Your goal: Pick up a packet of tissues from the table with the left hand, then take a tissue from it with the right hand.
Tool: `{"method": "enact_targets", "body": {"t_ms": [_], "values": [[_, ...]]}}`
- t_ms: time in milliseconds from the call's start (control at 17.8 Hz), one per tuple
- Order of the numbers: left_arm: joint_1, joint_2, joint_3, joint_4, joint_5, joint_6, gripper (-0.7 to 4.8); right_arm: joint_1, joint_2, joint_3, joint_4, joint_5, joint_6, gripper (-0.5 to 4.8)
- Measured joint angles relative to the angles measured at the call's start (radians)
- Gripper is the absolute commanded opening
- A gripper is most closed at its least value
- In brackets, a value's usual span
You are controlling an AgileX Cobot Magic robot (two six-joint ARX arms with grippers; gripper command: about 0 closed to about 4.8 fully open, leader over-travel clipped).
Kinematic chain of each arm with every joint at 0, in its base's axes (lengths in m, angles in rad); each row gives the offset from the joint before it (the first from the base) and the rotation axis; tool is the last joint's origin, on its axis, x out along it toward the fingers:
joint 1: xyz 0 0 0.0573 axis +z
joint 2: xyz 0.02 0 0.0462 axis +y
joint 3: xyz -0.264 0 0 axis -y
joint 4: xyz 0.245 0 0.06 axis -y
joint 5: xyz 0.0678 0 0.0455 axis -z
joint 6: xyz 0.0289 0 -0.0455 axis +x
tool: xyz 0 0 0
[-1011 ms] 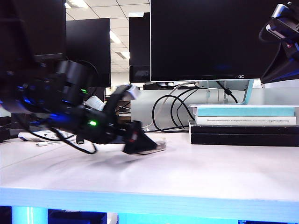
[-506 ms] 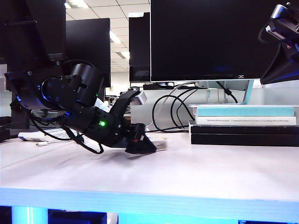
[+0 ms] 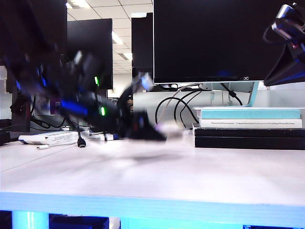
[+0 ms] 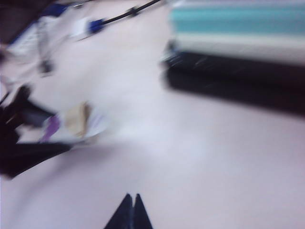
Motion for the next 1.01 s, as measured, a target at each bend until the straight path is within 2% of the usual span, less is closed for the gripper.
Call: {"method": "enact_targets", "body": {"t_ms": [112, 225, 281, 393, 449, 562, 730, 1011], "values": [[0.0, -0.063, 0.0, -0.054, 0.075, 0.031, 2.06, -0.02, 0.0, 0.0, -0.018, -0.158, 0.077, -0.04], [0.0, -0.137, 0.0, -0.17, 0.153, 0.084, 2.06, -0.052, 0.0, 0.009, -0.023, -0.422, 0.18, 0.0], [0.0, -0.169, 0.0, -0.237, 0.182, 0.114, 2.06, -0.071, 0.0, 0.018, -0.013, -0.551, 0.233, 0.23], [0.0, -0.22, 0.0, -0.348, 0.249, 0.146, 2.06, -0.09, 0.0, 0.024, 0.016, -0.71, 0.323, 2.44], [0.0, -0.242, 0.0, -0.383, 0.298, 0.15, 2.06, -0.091, 0.0, 0.025, 0.021, -0.756, 0.37, 2.94], [-0.007, -0.302, 0.0, -0.422, 0.39, 0.15, 2.06, -0.091, 0.0, 0.025, 0.024, -0.789, 0.451, 2.92], [-0.042, -0.346, 0.002, -0.433, 0.413, 0.139, 2.06, -0.024, 0.0, 0.025, 0.045, -0.827, 0.509, 2.61], [-0.142, -0.349, 0.001, -0.459, 0.379, 0.135, 2.06, 0.066, 0.0, 0.025, 0.15, -0.842, 0.606, 2.61]]}}
